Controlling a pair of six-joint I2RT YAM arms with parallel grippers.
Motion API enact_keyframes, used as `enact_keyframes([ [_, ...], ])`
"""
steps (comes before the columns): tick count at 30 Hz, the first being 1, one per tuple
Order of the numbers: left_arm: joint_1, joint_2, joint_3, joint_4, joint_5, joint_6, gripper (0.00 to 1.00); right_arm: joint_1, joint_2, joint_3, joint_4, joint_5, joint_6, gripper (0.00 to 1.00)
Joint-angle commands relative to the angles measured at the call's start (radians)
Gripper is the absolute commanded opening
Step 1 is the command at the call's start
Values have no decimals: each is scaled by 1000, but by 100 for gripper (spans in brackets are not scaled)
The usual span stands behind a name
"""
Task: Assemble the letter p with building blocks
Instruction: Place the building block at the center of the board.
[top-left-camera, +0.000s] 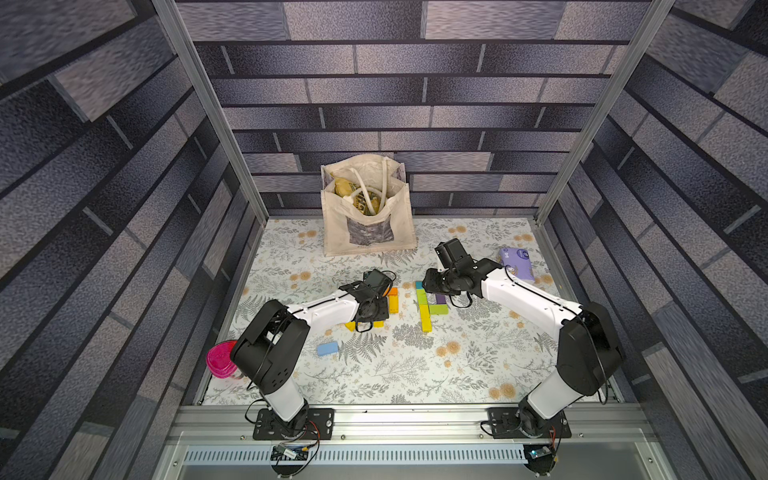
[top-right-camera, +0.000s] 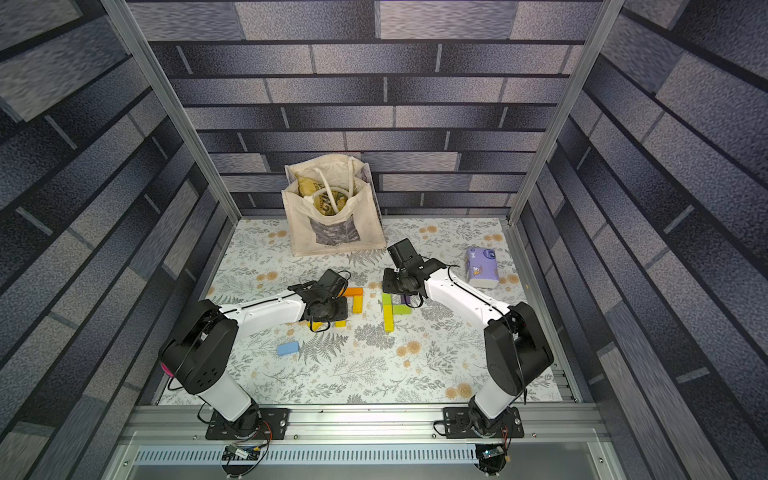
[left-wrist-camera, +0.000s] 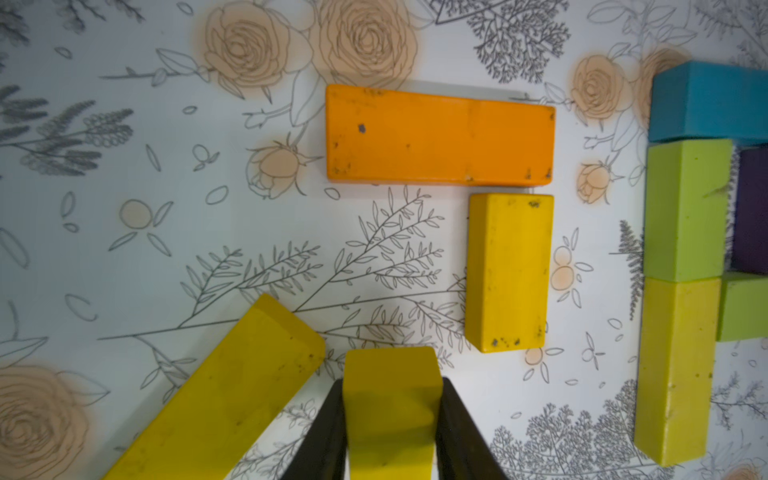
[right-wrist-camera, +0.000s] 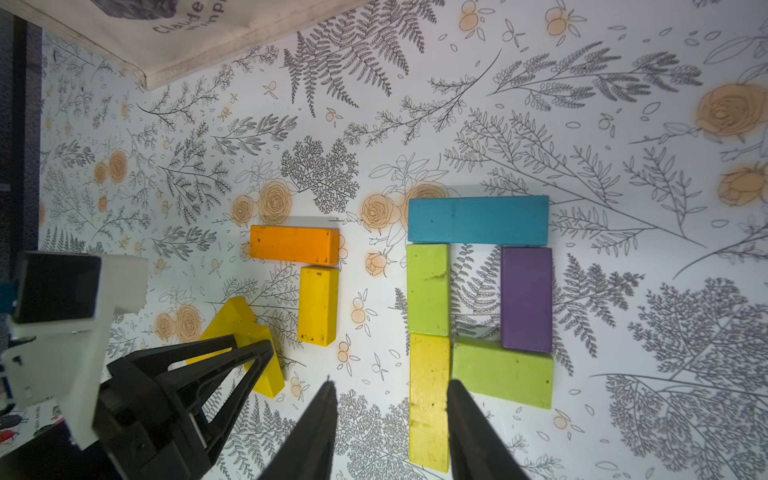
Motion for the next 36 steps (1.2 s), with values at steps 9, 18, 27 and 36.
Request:
enact_keyframes([
  [9,39,79,12,-19,-18,16,0,-5,-33,-31,-18,26,13,46],
  [18,51,92,30,-27,-34,21,1,-5,-35,-33,-12,16,15,46],
  [27,58,100,27,5,1,6,24,-4,-62,-100,55,-60,28,51],
  [36,67,88,37,13,-2,7,52,34,-71,-200,96,-122,38,57],
])
